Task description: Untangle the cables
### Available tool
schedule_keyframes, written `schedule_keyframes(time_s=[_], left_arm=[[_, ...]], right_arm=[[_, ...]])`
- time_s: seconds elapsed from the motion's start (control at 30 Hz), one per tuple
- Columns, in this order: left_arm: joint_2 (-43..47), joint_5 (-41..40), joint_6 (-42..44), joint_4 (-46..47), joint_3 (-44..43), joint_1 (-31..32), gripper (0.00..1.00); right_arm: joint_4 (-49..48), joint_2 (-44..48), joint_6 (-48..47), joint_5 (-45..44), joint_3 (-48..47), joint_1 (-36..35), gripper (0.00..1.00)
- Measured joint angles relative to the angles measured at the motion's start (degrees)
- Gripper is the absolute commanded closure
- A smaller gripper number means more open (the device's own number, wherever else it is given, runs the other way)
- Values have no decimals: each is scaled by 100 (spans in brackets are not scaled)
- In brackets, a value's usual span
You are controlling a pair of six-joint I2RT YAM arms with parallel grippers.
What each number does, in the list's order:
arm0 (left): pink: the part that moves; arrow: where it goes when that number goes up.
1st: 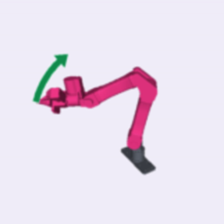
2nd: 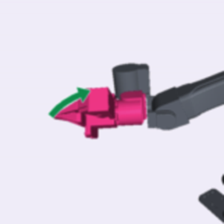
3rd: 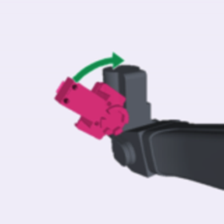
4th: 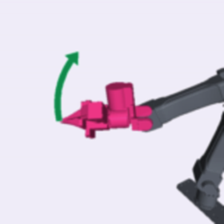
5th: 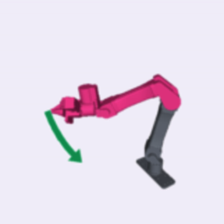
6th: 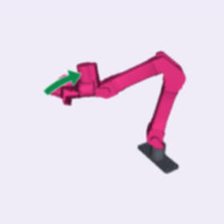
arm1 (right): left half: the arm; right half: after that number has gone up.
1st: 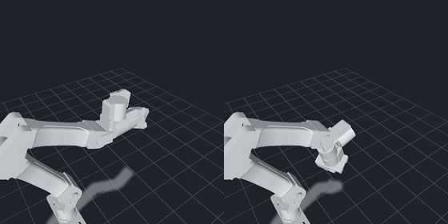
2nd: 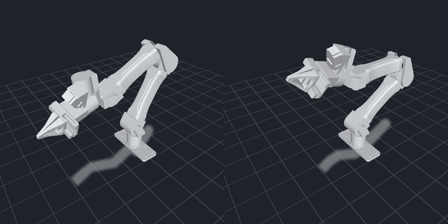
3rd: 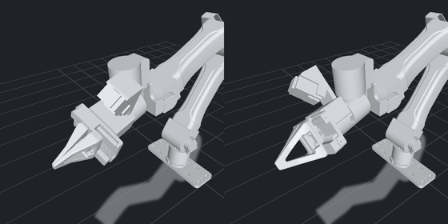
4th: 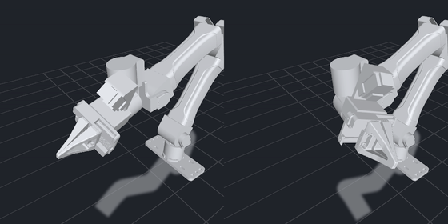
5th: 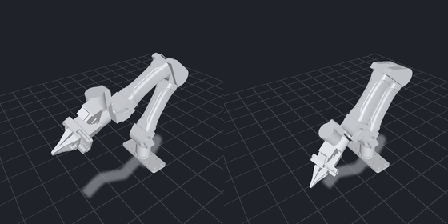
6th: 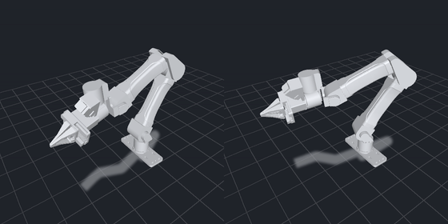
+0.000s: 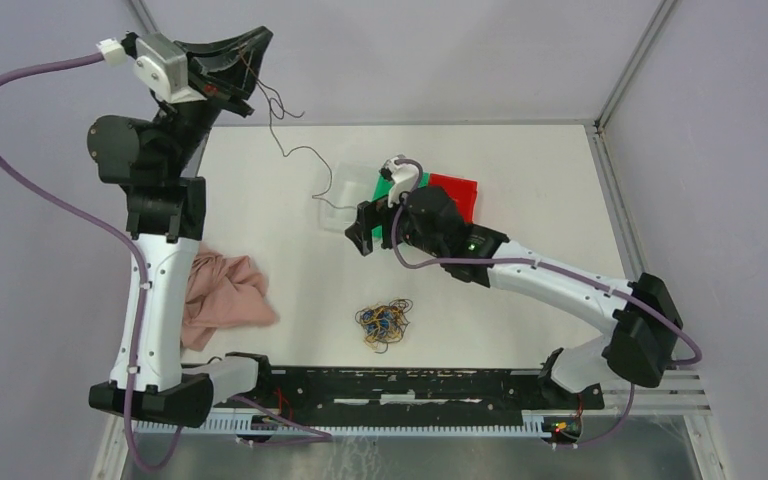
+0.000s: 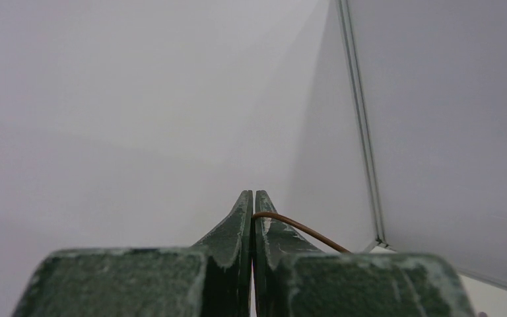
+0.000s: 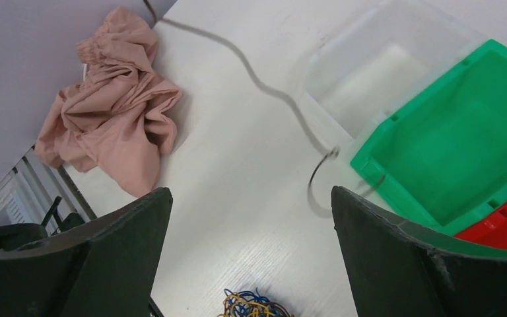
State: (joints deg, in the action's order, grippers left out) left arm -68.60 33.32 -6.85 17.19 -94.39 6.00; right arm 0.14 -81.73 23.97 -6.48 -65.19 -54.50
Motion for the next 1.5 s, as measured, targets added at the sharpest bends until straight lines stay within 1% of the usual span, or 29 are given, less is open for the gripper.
schedule_keyframes(time_s=[0.07, 0.17, 0.23, 0.4, 0.57, 0.87, 0.97, 1.07, 1.13, 1.17, 1.2, 1.3, 1.33, 1.4, 1.5], left_arm=[[0, -24, -39, -72, 175, 118, 94], [-2, -57, -42, -131, 415, 308, 94], [-22, -118, -39, -170, 529, 442, 94], [-240, -282, -35, -168, 564, 693, 94], [-570, -382, -28, -164, 564, 765, 94], [-966, -476, 127, -166, 540, 767, 94], [-1051, -476, 136, -173, 422, 800, 94], [-1102, -474, 149, -186, 254, 857, 94], [-1108, -474, 212, -188, 140, 901, 94], [-1108, -474, 234, -190, 96, 920, 94], [-1108, -474, 247, -195, 37, 944, 94], [-1126, -476, 317, -192, -85, 990, 93], [-1130, -476, 337, -190, -107, 999, 93], [-1143, -479, 374, -190, -129, 1023, 93], [-1187, -490, 382, -192, -142, 1054, 93]], right_arm=[[50, -190, 26, 149, -142, 146, 3], [258, -382, 42, 120, -267, 393, 2], [424, -468, 44, -28, -334, 544, 1], [879, -610, 76, -750, -411, 999, 3], [1322, -1086, 87, -1331, -708, 1403, 5], [1834, -2201, 107, -1456, -1163, 1814, 11], [1893, -2426, 107, -1451, -1351, 1858, 18], [1928, -2688, 118, -1416, -1639, 1871, 26], [1928, -2848, 127, -1388, -1784, 1875, 35], [1928, -2935, 131, -1357, -1843, 1880, 41], [1928, -2994, 136, -1340, -1862, 1880, 49], [1958, -3075, 184, -1263, -1827, 1878, 65], [1939, -3075, 238, -1250, -1773, 1878, 69], [1853, -3053, 321, -1268, -1716, 1880, 75], [1692, -2929, 321, -1143, -1513, 1904, 79]])
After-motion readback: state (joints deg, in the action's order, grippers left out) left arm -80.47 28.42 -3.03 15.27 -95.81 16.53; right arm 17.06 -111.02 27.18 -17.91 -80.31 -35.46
